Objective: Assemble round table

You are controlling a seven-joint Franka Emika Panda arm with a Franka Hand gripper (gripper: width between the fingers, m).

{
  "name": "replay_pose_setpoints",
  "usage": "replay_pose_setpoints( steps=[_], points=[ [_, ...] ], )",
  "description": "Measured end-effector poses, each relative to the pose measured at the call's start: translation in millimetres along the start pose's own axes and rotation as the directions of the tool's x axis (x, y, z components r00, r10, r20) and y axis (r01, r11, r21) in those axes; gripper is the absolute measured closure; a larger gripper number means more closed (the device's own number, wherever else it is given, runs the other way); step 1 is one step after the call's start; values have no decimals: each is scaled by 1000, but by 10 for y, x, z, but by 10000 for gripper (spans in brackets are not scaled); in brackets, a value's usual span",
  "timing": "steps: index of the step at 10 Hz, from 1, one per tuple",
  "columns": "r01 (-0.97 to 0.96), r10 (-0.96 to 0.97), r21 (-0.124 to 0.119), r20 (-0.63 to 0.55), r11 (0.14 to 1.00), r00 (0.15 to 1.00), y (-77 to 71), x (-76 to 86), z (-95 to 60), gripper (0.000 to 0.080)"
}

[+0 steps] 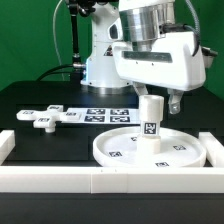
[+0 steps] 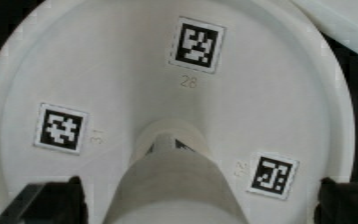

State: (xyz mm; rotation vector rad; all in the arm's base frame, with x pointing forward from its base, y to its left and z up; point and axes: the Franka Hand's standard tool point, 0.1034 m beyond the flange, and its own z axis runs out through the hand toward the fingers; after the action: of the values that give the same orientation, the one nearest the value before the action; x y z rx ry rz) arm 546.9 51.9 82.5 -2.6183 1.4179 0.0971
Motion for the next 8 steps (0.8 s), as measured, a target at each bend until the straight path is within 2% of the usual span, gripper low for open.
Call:
replay_pose_setpoints(
  steps=[2, 5, 8],
  points=[
    [252, -252, -11, -8, 968, 968, 6, 18, 1, 151],
    [420, -420, -13, -6, 907, 907, 6, 18, 2, 151],
    [600, -600, -14, -3, 800, 800, 8, 21, 1, 151]
  ],
)
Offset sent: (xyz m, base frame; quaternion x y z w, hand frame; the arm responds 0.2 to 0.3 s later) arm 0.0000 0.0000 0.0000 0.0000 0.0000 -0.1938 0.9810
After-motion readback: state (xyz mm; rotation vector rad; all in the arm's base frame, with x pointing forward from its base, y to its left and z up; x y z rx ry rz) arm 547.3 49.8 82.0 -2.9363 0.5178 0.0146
